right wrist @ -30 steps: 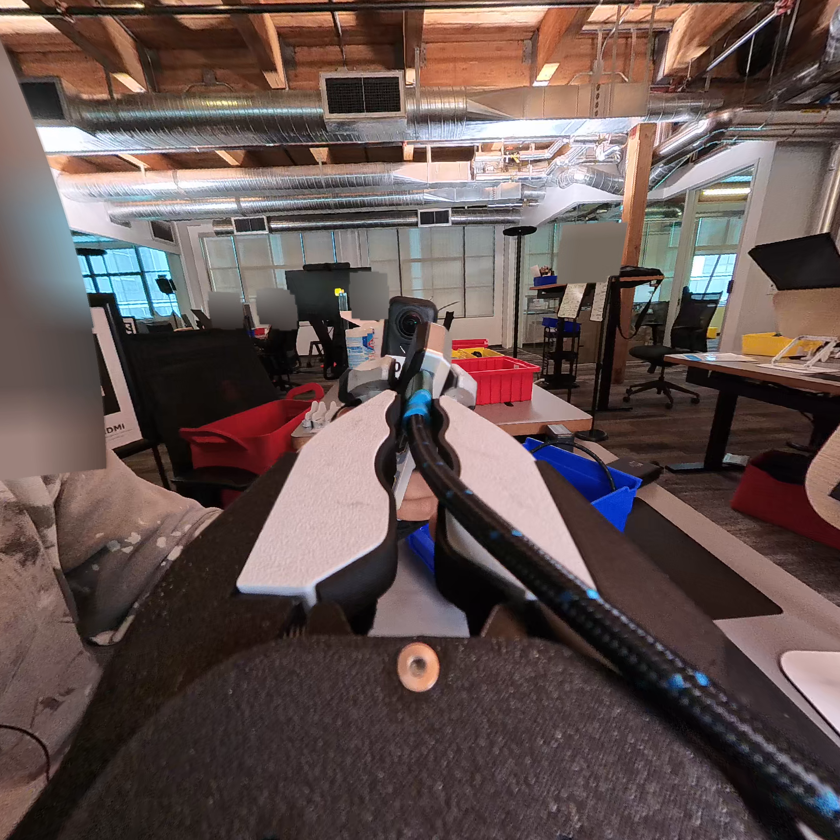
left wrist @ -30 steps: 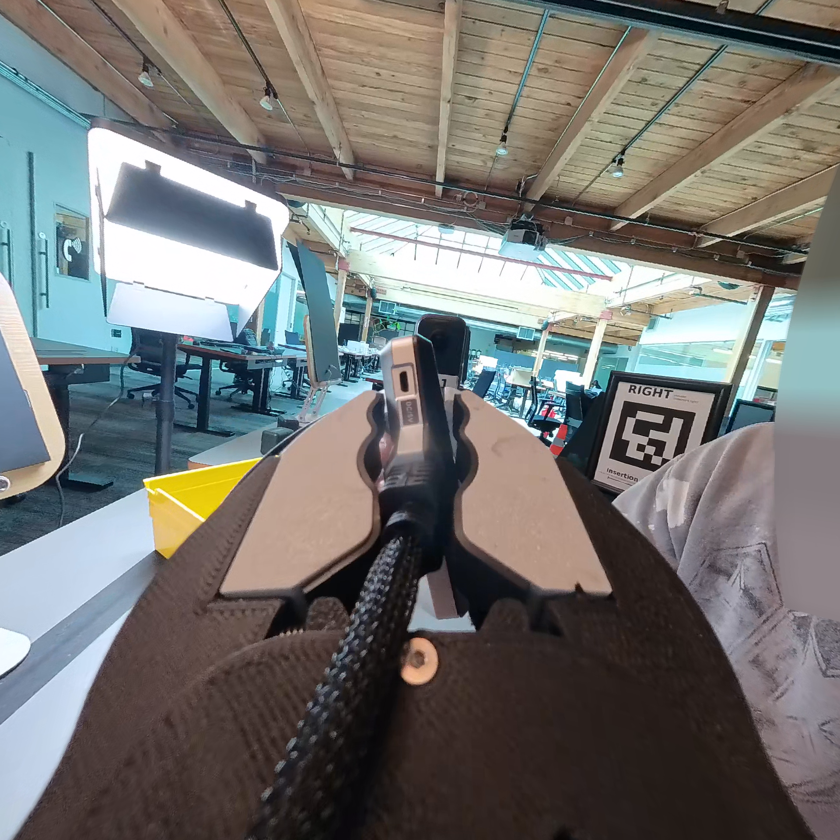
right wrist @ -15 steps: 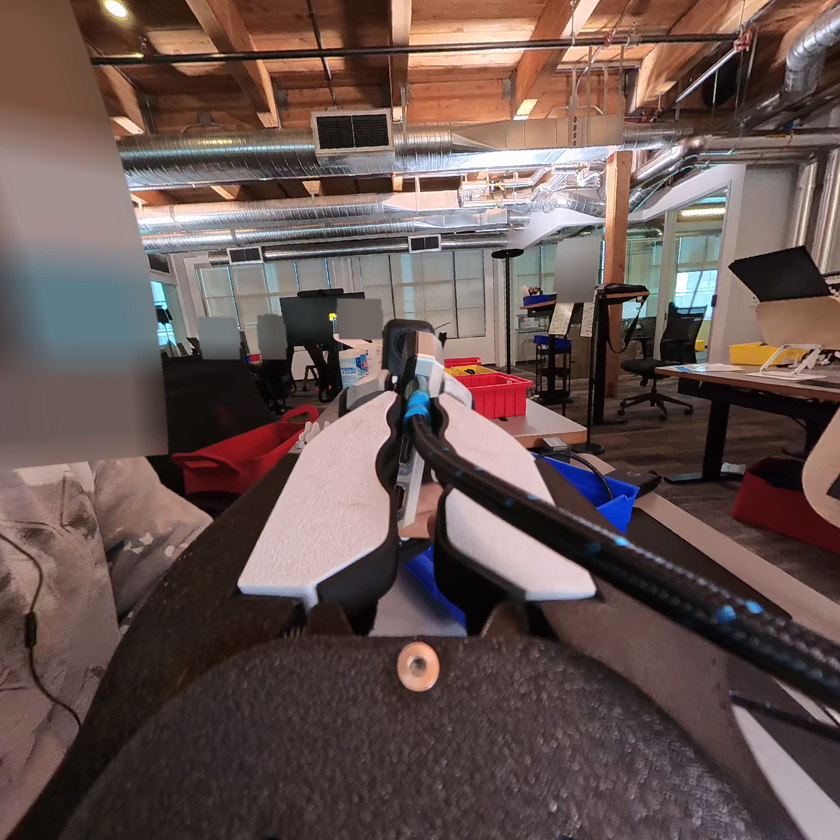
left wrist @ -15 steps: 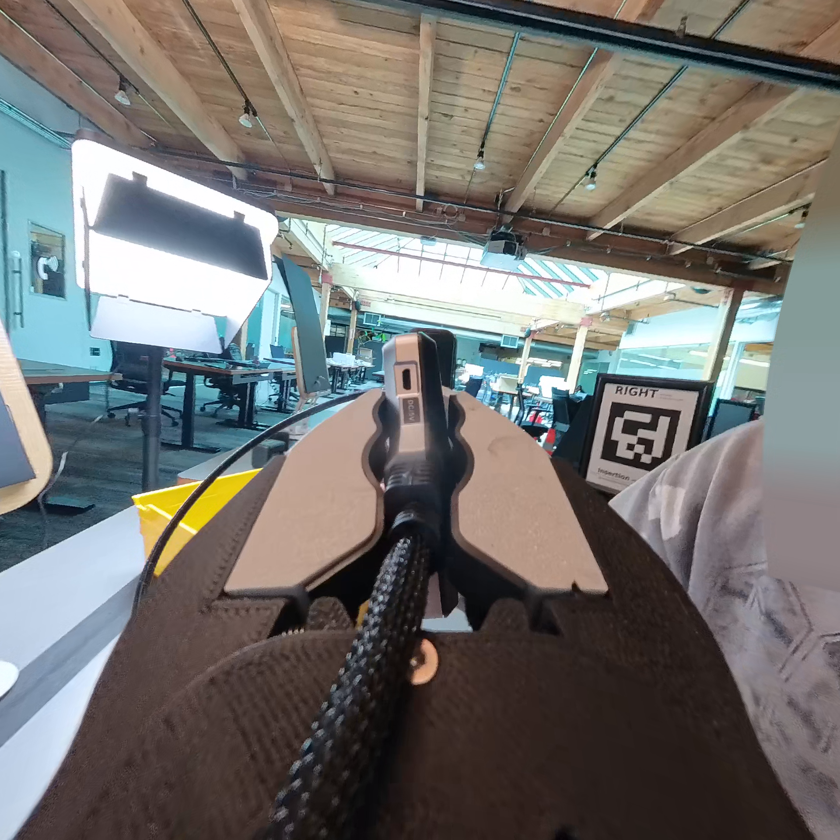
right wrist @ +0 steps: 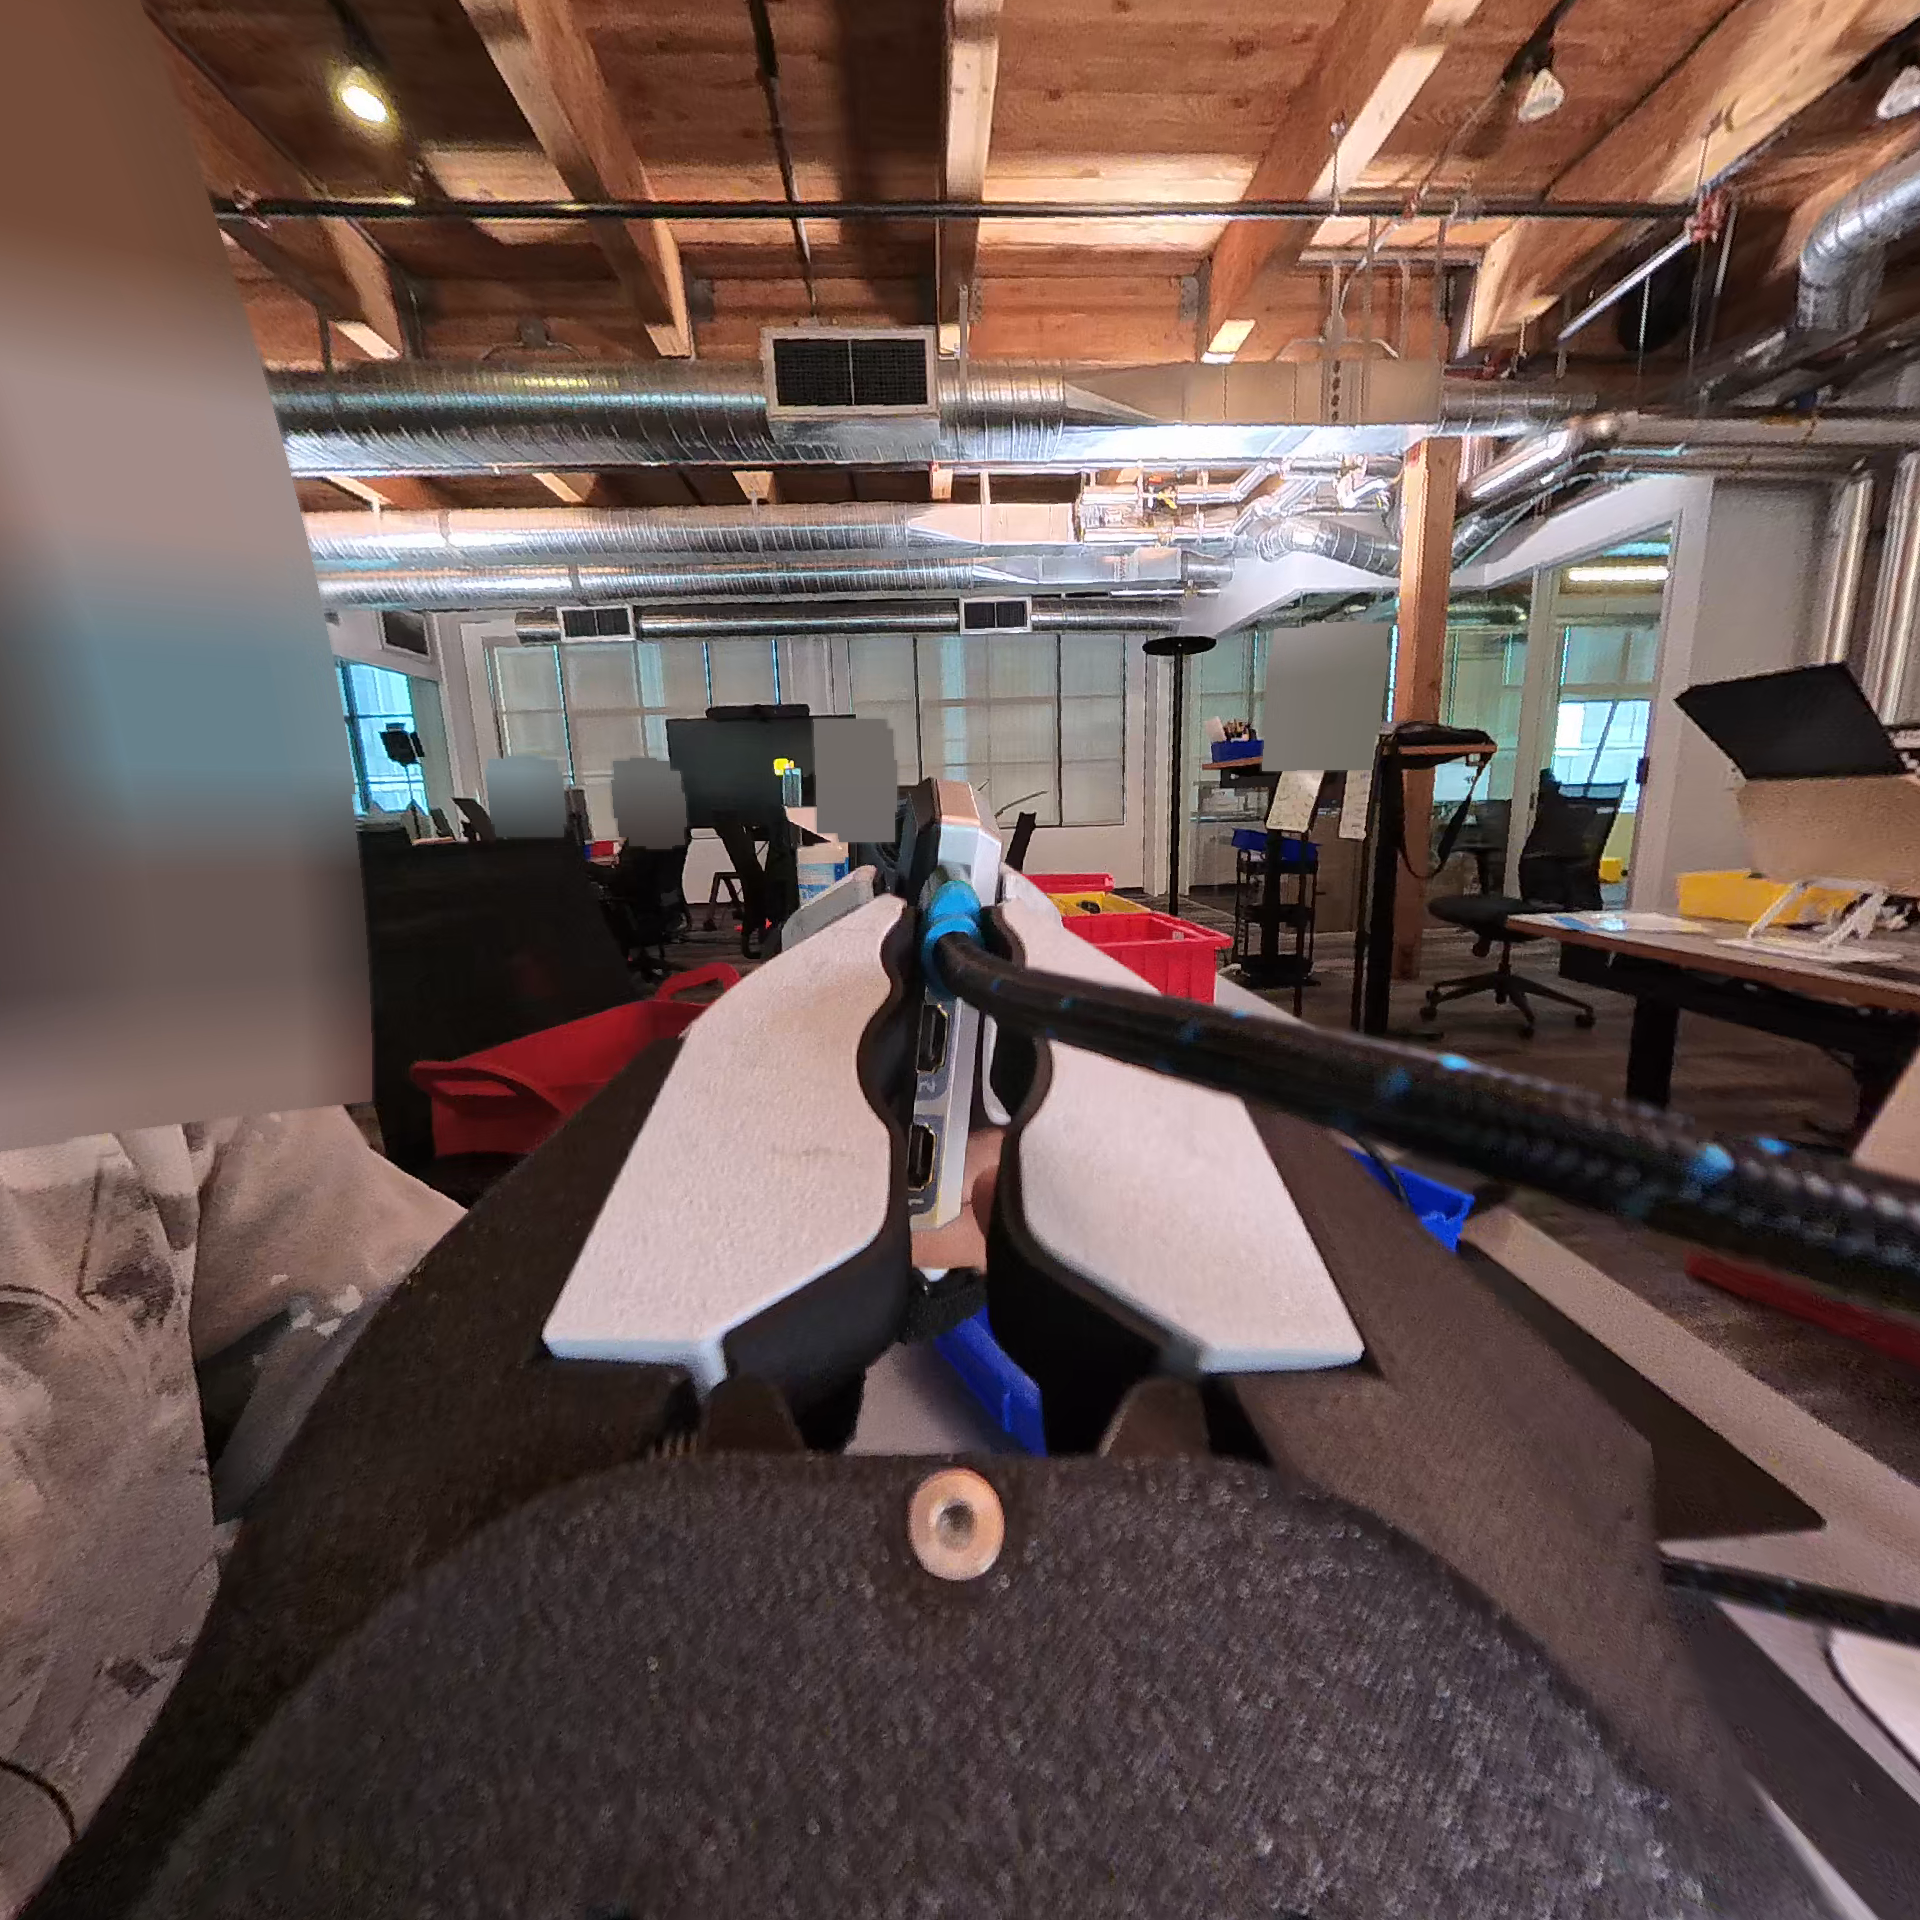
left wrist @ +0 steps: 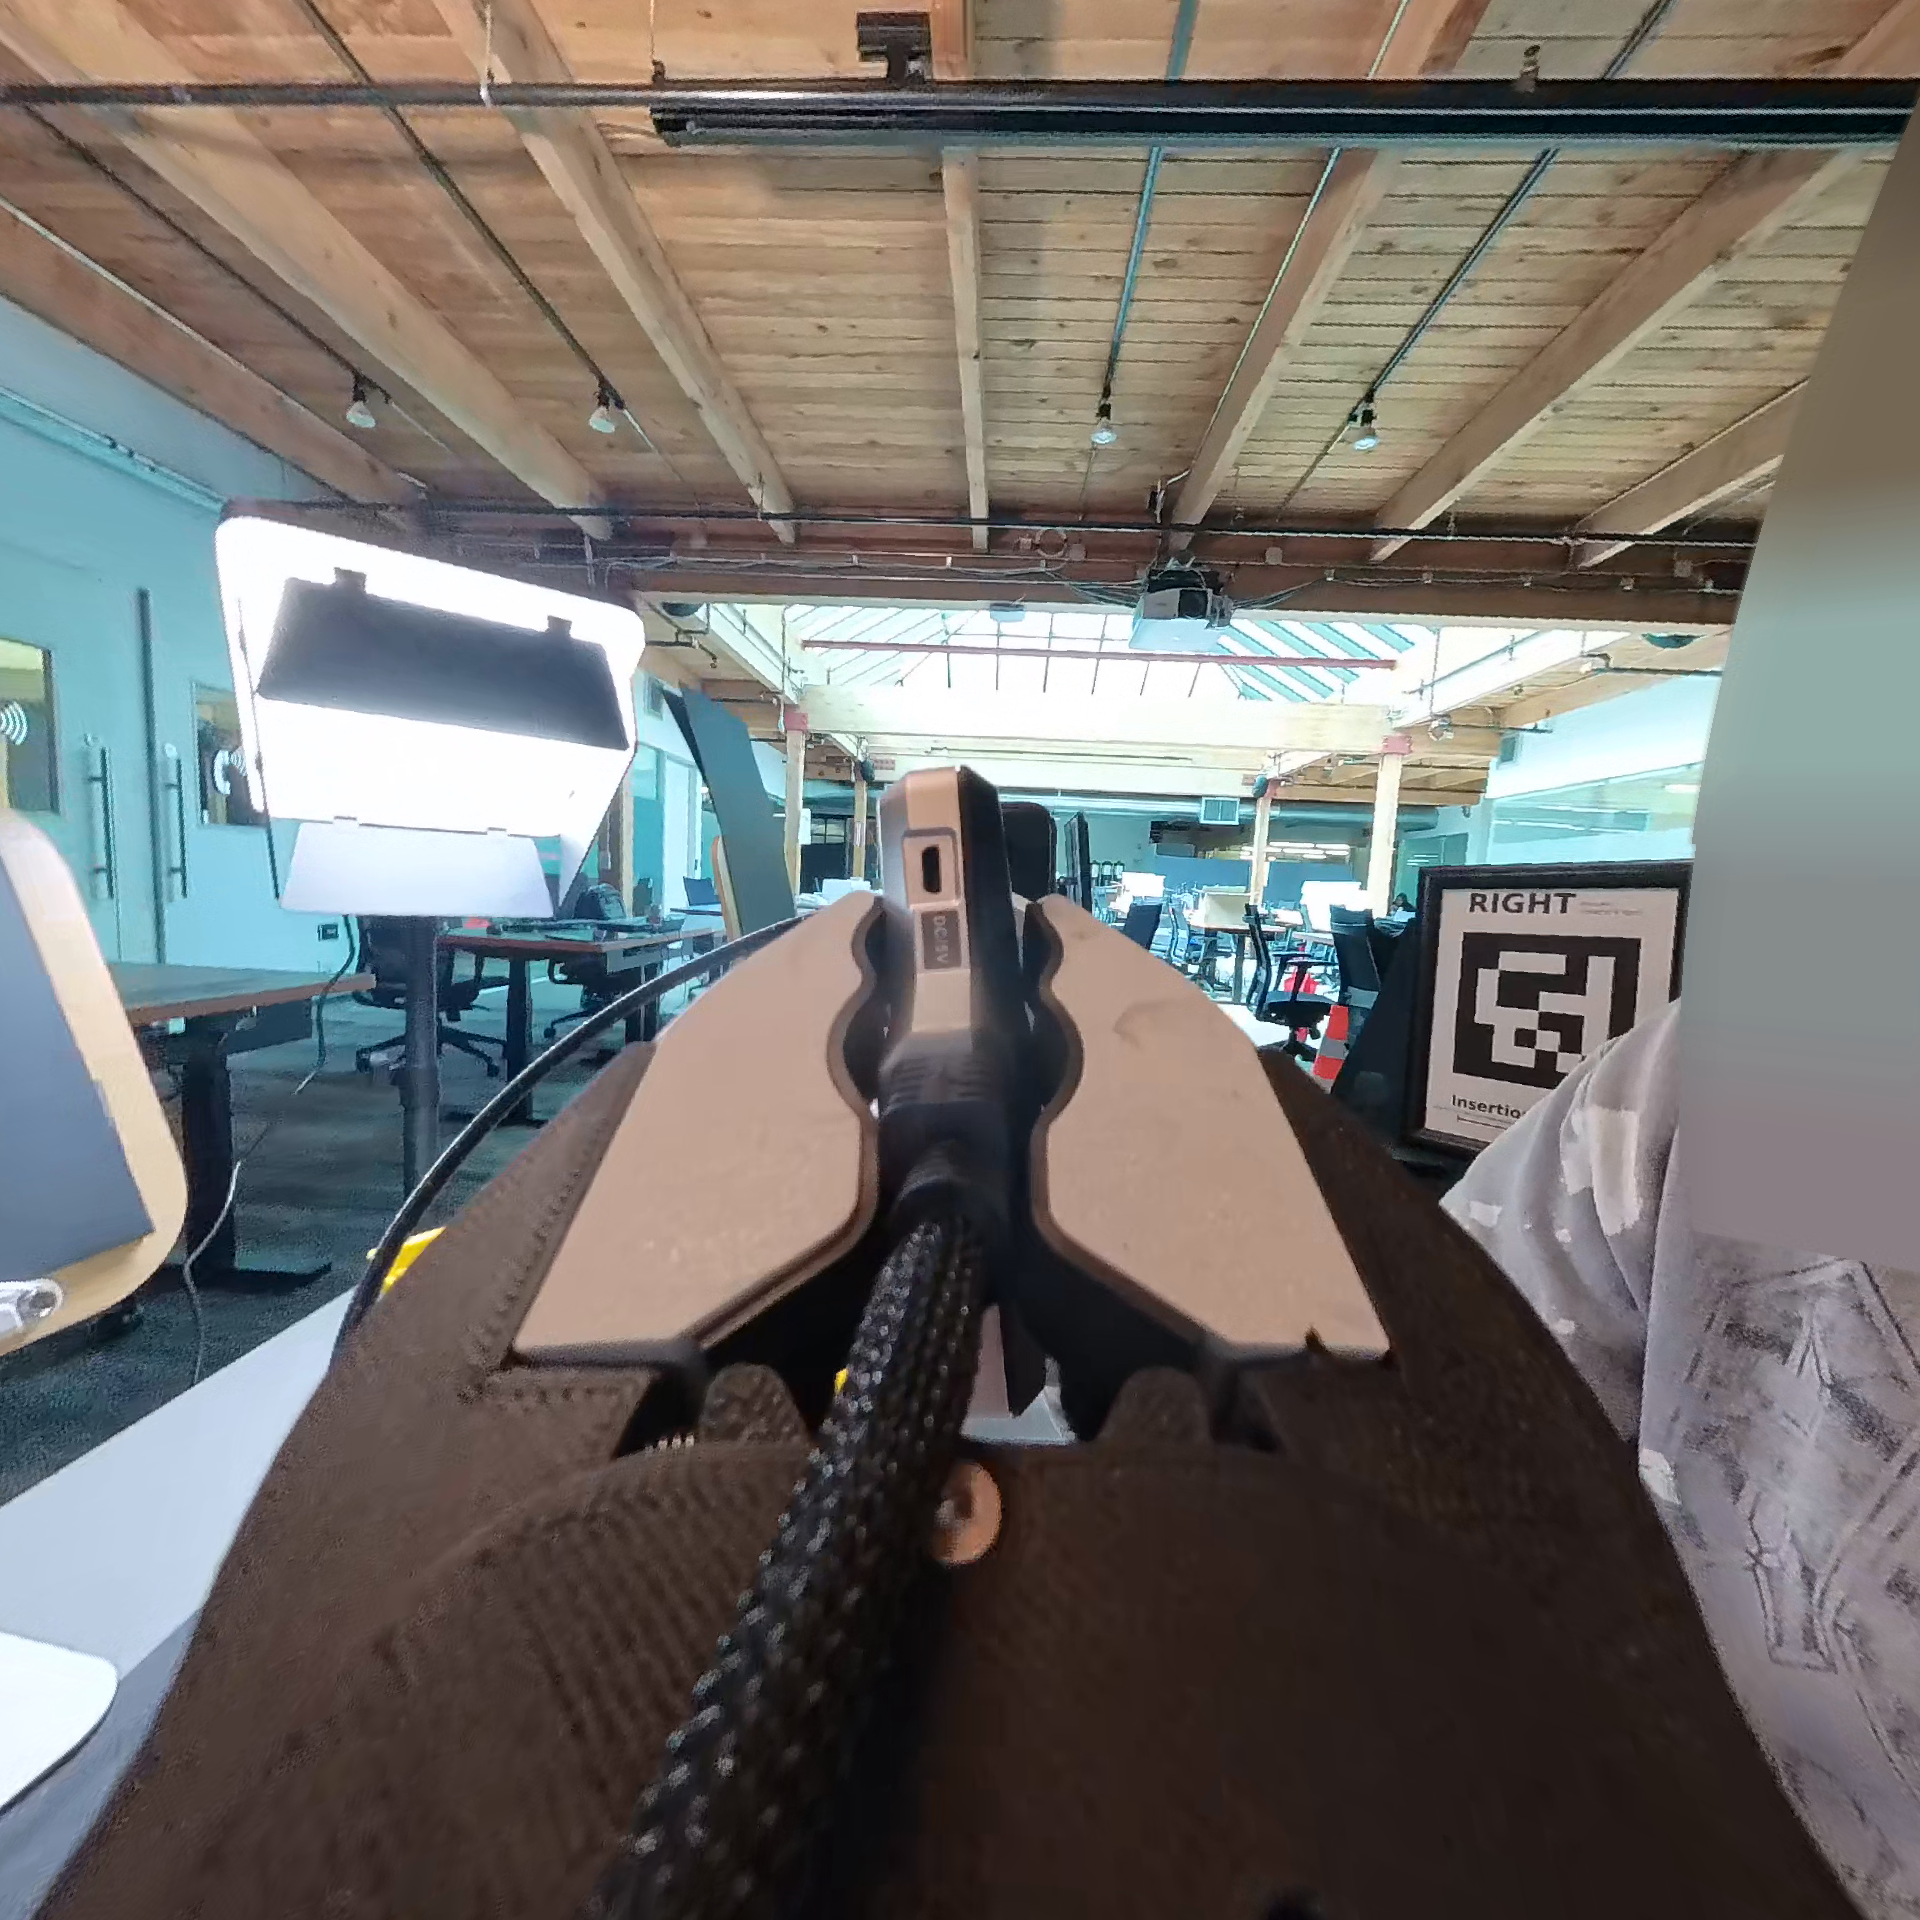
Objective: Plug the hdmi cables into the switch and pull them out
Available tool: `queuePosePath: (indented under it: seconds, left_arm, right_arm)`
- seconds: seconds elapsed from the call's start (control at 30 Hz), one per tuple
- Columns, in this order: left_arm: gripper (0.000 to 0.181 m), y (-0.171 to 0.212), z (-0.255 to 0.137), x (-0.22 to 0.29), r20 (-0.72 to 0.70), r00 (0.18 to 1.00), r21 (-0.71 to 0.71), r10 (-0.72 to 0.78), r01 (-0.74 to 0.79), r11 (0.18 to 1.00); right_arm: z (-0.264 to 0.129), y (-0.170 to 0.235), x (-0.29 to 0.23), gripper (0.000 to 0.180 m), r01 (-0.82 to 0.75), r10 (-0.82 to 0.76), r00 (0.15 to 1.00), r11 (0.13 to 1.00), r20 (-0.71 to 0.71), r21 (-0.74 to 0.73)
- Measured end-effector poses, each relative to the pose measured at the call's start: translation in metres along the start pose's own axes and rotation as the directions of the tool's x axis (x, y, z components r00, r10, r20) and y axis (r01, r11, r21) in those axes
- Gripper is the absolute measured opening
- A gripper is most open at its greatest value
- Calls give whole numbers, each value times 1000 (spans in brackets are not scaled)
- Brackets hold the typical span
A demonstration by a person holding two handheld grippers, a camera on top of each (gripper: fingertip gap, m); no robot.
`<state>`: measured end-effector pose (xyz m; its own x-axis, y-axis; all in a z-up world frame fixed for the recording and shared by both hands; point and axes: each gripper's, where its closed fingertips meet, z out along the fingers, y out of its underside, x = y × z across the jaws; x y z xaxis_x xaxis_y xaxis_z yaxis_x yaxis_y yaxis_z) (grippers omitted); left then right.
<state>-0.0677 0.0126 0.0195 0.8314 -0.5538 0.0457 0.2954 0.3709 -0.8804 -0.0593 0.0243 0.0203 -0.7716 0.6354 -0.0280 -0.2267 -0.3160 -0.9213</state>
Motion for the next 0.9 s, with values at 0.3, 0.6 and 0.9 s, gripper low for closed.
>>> queuePosePath:
  seconds: [0.3, 0.6, 0.9]
  left_arm:
    - [25, -16, 6, 27, -18, 997, 29, 73, -72, 997]
    - [24, -121, -86, 11, 254, 941, 125, 226, -263, 957]
    - [25, -122, -85, 18, 178, 981, 113, 82, -104, 988]
  right_arm:
    - [5, -20, -24, 10, 14, -16, 999, 998, 28, 68]
    - [-58, -45, 11, 11, 99, -187, 922, 961, -339, -260]
    - [-145, 0, 91, 12, -316, -217, 691, 768, -690, -558]
